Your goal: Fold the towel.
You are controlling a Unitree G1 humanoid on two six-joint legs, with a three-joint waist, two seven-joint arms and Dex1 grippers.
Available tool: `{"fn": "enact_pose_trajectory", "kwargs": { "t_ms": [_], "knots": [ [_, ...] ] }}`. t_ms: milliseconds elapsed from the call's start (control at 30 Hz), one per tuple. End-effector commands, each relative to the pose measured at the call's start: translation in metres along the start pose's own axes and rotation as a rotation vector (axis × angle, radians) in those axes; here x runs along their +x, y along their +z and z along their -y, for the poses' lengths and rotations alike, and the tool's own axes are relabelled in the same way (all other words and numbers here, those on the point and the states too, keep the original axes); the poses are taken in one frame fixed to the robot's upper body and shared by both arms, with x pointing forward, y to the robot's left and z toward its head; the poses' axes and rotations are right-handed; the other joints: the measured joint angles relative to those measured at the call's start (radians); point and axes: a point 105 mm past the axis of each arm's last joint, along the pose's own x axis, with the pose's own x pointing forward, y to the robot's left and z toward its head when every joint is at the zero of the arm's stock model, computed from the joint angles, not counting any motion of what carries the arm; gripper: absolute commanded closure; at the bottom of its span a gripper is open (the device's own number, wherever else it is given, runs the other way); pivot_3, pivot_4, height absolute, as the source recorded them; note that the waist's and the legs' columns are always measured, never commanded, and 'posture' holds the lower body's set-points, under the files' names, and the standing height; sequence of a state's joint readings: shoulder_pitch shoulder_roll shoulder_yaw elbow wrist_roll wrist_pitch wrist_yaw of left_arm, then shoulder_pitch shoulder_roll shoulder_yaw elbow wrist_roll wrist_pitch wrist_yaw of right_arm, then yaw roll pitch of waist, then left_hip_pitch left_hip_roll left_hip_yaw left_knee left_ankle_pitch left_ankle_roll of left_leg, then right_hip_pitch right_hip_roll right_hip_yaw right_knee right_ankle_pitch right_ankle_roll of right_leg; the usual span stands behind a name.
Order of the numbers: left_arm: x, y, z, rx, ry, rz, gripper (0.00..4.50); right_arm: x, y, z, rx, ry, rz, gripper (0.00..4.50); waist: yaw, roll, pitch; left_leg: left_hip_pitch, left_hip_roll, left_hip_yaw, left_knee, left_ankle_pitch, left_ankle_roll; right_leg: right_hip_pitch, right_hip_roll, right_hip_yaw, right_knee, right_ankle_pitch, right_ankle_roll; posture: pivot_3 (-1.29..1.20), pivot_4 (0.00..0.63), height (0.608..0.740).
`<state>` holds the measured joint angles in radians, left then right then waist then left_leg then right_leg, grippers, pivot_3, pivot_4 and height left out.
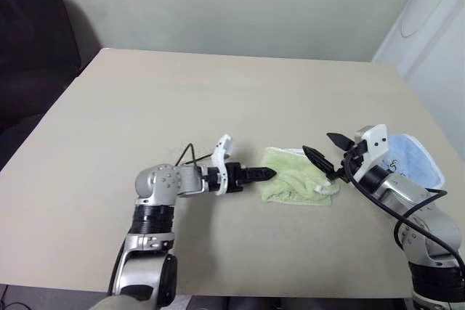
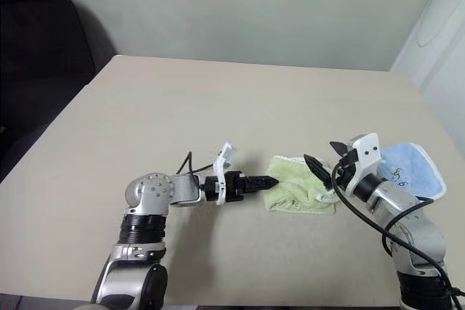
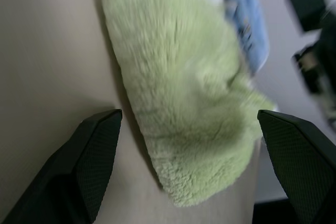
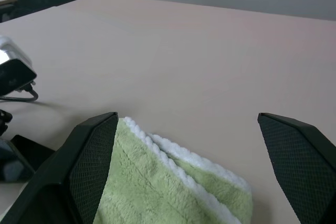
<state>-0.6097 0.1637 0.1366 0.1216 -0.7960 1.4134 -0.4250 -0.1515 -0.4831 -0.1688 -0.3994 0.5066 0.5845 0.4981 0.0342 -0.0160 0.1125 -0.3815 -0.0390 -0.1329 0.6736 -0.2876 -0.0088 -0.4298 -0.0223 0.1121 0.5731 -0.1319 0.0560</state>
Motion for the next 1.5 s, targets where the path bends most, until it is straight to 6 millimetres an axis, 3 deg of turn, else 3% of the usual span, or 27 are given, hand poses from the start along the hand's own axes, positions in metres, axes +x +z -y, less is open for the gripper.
{"fn": "enact_pose_trajectory", "kwargs": {
  "t_ms": [33, 433, 600, 700, 933, 1067, 1300, 1500],
  "knots": [
    [0.018, -0.009, 0.009, -0.005, -0.008, -0.074, 0.02, 0.001, 0.015, 0.001, -0.038, -0.022, 0.06, 0.0, 0.002, 0.0, 0.0, 0.0, 0.0, 0.0, 0.0, 0.0, 0.0, 0.0, 0.0, 0.0, 0.0, 0.0, 0.0, 0.0, 0.15, 0.74],
    [0.051, -0.011, 0.037, -0.072, -0.126, -0.088, 0.02, 0.004, 0.017, 0.0, -0.04, -0.048, 0.083, 0.0, 0.017, -0.001, 0.001, 0.0, -0.001, 0.0, 0.002, 0.0, 0.001, 0.002, -0.001, 0.0, 0.0, -0.002, 0.003, 0.0, 0.15, 0.74],
    [0.058, -0.014, 0.035, -0.084, -0.111, -0.097, 0.02, 0.004, 0.019, 0.001, -0.045, -0.057, 0.093, 0.0, 0.017, -0.001, 0.001, 0.001, 0.0, 0.0, 0.002, 0.0, 0.001, 0.002, 0.0, 0.0, 0.0, -0.003, 0.004, 0.0, 0.15, 0.74],
    [0.058, -0.01, 0.032, -0.088, -0.096, -0.077, 0.6, 0.004, 0.019, 0.002, -0.047, -0.062, 0.095, 0.0, 0.017, -0.001, 0.001, 0.0, 0.0, 0.001, 0.002, 0.001, 0.002, 0.002, 0.0, 0.0, 0.0, -0.003, 0.004, 0.0, 0.15, 0.74],
    [0.056, -0.005, 0.033, -0.087, -0.106, -0.042, 3.2, 0.005, 0.02, 0.002, -0.05, -0.068, 0.101, 0.0, 0.017, -0.001, 0.001, 0.001, 0.0, 0.001, 0.002, 0.001, 0.002, 0.002, 0.0, 0.0, 0.0, -0.003, 0.004, 0.0, 0.15, 0.74],
    [0.055, -0.004, 0.034, -0.091, -0.113, -0.025, 4.44, 0.006, 0.021, 0.003, -0.054, -0.074, 0.106, 0.0, 0.016, -0.001, 0.001, 0.001, 0.0, 0.001, 0.002, 0.001, 0.002, 0.002, 0.0, 0.0, 0.0, -0.003, 0.004, 0.0, 0.15, 0.74],
    [0.051, 0.003, 0.033, -0.104, -0.119, 0.026, 4.48, 0.007, 0.024, 0.006, -0.062, -0.087, 0.121, 0.0, 0.016, -0.001, 0.001, 0.001, 0.0, 0.001, 0.002, 0.001, 0.003, 0.002, 0.0, 0.0, 0.0, -0.003, 0.004, 0.0, 0.15, 0.74],
    [0.02, 0.046, 0.027, -0.112, -0.113, 0.223, 4.48, 0.001, 0.05, 0.03, -0.086, -0.203, 0.23, 0.0, 0.011, -0.001, 0.001, 0.001, 0.0, 0.001, 0.002, 0.001, 0.003, 0.002, 0.0, 0.0, 0.0, -0.002, 0.004, 0.0, 0.15, 0.74]
  ]
}}
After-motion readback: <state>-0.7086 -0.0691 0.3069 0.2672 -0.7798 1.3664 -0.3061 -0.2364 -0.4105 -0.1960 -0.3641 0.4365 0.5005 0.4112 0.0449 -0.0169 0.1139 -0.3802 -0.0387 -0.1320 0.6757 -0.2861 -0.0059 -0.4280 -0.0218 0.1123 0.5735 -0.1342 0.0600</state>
